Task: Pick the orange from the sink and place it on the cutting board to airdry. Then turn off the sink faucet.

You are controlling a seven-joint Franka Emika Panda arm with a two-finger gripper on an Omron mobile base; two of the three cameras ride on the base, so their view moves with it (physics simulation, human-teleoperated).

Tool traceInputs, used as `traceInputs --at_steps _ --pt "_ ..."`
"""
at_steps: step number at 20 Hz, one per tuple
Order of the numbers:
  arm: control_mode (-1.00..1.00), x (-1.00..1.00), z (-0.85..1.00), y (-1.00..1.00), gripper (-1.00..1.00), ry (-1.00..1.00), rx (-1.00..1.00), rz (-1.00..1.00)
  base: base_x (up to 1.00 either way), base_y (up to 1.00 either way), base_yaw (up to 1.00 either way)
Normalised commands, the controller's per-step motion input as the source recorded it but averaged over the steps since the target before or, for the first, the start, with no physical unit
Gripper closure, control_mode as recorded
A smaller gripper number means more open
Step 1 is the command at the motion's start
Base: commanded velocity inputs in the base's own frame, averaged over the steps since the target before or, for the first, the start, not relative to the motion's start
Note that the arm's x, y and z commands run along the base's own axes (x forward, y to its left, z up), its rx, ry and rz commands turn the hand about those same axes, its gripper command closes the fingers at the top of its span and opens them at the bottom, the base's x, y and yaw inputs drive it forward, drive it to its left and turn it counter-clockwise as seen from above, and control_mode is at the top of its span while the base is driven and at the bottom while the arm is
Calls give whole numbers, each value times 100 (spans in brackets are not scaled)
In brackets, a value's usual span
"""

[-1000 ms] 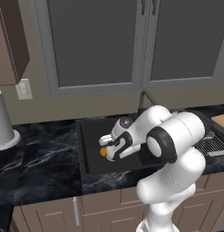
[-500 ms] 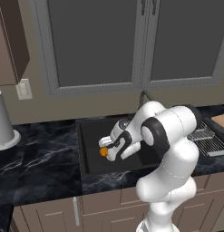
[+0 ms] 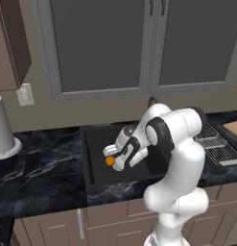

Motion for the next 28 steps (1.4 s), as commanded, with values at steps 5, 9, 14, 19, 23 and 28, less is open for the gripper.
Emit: traceInputs --at_steps 5,9,14,19,23,28 --pt "-100 5 -27 9 -100 0 0 0 0 0 0" --pt "-100 0 -33 10 -100 0 0 -1 0 0 0" --pt "-100 0 -41 13 -100 0 0 -2 0 0 0" --pt "-100 0 -41 11 -100 0 0 -2 0 0 0" --pt "-100 2 -40 5 -100 0 0 -3 0 0 0" --pt "-100 12 -30 0 -100 0 0 -3 0 0 0"
